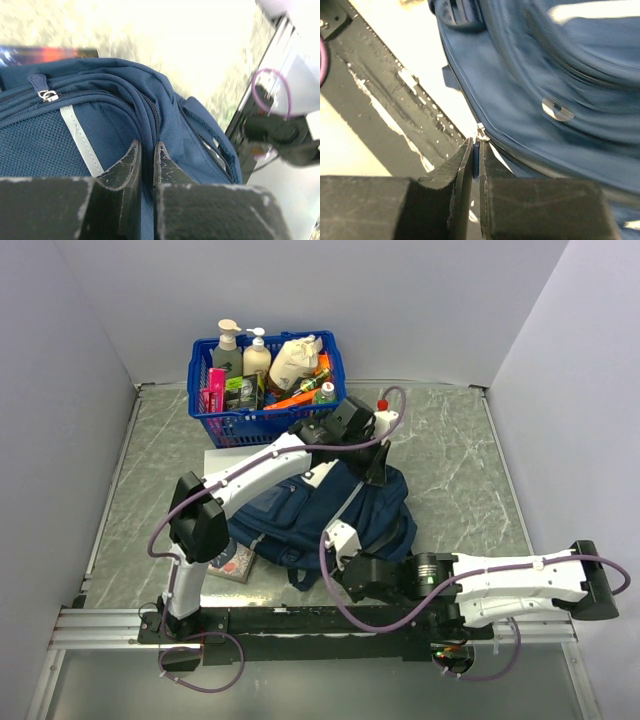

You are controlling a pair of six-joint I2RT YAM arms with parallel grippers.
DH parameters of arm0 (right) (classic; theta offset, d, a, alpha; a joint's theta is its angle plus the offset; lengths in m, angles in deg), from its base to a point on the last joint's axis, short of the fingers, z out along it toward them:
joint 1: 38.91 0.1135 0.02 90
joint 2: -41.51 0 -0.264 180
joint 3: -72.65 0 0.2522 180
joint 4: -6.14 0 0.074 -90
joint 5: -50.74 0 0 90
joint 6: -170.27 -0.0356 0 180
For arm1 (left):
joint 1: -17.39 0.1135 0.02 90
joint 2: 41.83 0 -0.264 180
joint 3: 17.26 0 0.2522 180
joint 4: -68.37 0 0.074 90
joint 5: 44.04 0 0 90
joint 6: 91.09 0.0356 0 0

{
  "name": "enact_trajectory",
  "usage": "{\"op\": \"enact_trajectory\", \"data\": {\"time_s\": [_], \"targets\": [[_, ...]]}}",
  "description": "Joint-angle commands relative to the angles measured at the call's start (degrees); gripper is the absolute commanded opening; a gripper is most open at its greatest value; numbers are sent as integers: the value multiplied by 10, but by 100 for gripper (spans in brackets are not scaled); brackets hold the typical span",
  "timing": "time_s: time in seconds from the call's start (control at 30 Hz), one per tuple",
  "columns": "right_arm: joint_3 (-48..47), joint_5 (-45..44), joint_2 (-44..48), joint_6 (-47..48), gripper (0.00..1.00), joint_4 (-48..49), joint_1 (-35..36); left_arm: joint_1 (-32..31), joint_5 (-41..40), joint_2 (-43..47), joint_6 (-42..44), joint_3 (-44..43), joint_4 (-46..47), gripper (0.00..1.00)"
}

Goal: Pack the student bag
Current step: Unzip the student bag at the center of the board.

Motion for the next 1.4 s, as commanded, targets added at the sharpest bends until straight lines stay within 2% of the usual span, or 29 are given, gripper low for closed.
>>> {"op": "enact_trajectory", "data": {"time_s": [0.0, 0.17, 0.27, 0.43, 0.47, 0.53, 0.57, 0.67, 0.7, 0.77, 0.8, 0.87, 1.0, 1.07, 1.23, 1.37], "targets": [[-23, 7, -47, 3, 0, 103, 7, 5, -32, 0, -43, -89, 141, 1], [-36, 30, -97, 66, 0, 182, -16, -1, -20, 24, -47, -78, 138, 1], [-48, 41, -96, 79, 1, 195, -26, 0, -22, 68, -13, -59, 104, 1], [-49, 30, 5, 63, 29, 169, -30, 8, -64, 160, 110, -3, 36, 1], [-48, 25, 26, 58, 46, 150, -30, 13, -65, 195, 122, 23, 21, 1], [-38, -13, 96, 45, 66, 134, -30, 34, -63, 222, 139, 35, -4, 1], [-34, -25, 120, 43, 73, 123, -31, 41, -67, 249, 160, 50, -14, 1], [-21, -106, 197, 22, 82, 97, -41, 53, -94, 300, 187, 72, -36, 1], [-21, -129, 213, 7, 84, 52, -47, 54, -103, 312, 201, 75, -41, 1], [-29, -152, 211, -34, 88, 7, -92, 54, -121, 343, 209, 75, -55, 1], [-33, -144, 199, -45, 88, -29, -114, 53, -123, 351, 216, 71, -73, 1], [-31, -116, 184, -61, 87, -37, -150, 53, -127, 374, 225, 47, -91, 1], [-29, -79, 132, -50, 84, -17, -152, 68, -136, 401, 249, -17, -125, 1], [-35, -66, 103, -42, 81, -8, -152, 78, -142, 407, 258, -78, -133, 1], [-62, -35, 57, -4, 77, 32, -158, 92, -229, 422, 285, -199, -129, 1], [-84, 17, 7, 31, 75, 86, -185, 93, -287, 448, 325, -218, -118, 1]]}}
